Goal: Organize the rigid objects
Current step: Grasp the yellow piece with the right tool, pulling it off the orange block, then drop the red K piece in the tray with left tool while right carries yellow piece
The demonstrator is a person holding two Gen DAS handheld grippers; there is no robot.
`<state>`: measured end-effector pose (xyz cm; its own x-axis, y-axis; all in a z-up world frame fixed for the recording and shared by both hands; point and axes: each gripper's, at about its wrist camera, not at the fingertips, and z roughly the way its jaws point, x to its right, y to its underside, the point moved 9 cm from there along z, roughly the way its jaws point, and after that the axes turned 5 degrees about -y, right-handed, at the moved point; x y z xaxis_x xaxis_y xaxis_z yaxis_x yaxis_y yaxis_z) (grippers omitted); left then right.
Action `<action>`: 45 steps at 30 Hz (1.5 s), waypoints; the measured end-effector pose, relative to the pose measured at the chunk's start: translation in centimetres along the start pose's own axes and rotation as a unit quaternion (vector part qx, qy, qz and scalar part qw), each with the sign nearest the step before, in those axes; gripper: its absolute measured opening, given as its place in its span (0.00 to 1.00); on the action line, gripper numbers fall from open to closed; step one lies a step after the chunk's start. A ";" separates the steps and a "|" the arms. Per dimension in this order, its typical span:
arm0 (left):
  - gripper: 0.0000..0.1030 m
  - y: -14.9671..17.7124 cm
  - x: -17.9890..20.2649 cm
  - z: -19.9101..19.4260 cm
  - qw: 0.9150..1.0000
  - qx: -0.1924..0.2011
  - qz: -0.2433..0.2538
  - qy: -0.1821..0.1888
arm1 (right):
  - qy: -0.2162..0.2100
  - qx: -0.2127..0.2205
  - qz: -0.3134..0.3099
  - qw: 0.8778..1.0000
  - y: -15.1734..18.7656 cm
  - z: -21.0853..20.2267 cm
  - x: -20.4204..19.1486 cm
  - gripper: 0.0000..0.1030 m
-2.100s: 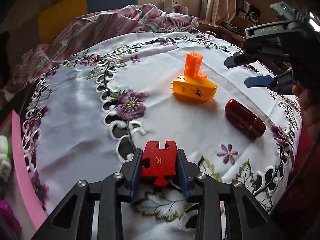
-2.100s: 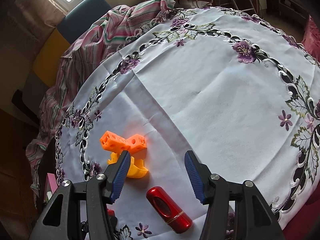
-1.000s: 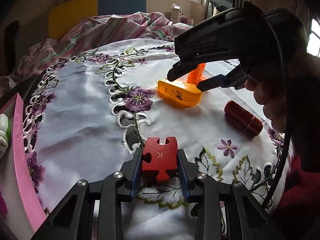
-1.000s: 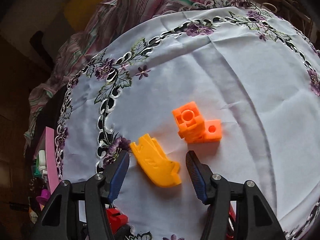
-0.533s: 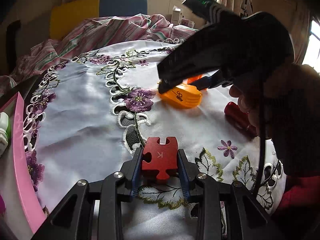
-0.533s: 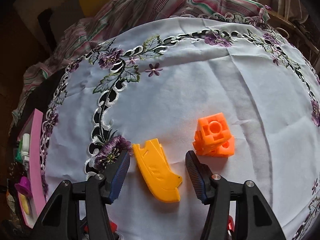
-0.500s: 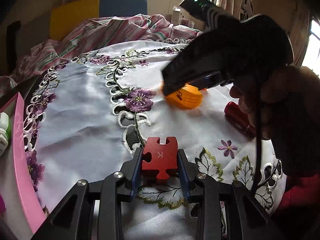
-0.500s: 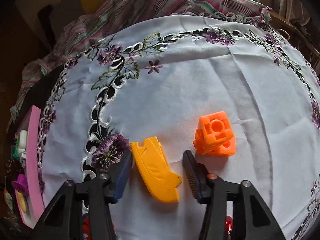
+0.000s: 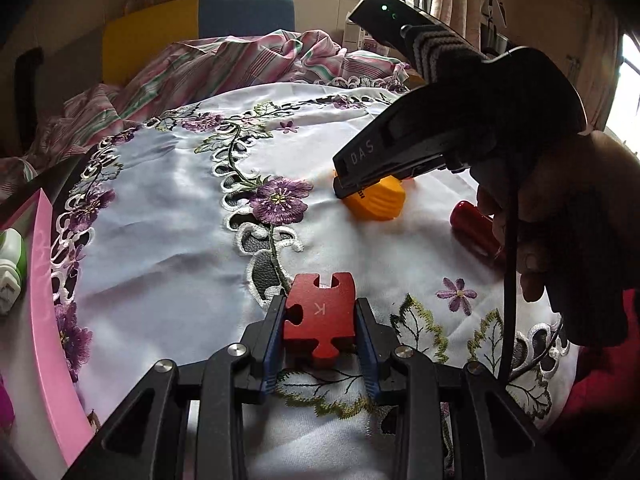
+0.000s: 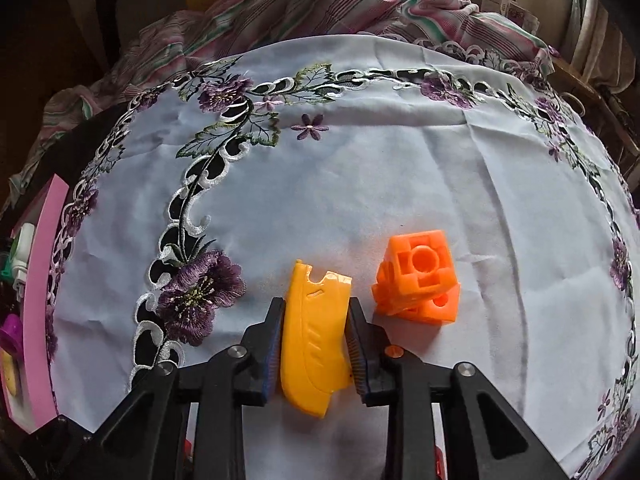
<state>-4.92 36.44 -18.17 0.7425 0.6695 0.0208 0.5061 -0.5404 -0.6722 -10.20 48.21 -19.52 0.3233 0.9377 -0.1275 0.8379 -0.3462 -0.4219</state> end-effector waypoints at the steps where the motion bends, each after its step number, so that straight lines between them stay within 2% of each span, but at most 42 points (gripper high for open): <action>1: 0.33 0.0 0.0 0.0 1.000 -0.001 -0.001 0.000 | 0.004 0.001 -0.006 1.000 0.0 0.0 -0.1 0.28; 14: 0.32 0.3 -0.1 -0.1 1.000 -0.009 -0.003 -0.010 | 0.014 0.010 -0.028 0.999 -0.1 0.0 -0.3 0.28; 21: 0.32 0.0 -0.8 -1.0 1.000 -0.012 -0.021 -0.014 | 0.016 0.019 -0.034 0.999 -0.3 0.0 -0.4 0.28; 45: 0.32 -1.8 -2.0 -7.0 0.998 0.030 -0.041 -0.020 | 0.033 0.032 -0.058 0.997 -0.3 -0.1 -0.7 0.28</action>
<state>-4.21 32.48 -11.80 0.6805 0.7312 0.0490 0.5367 -0.4518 -0.7126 -10.66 47.62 -19.24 0.2556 0.9667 -0.0151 0.8427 -0.2304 -0.4865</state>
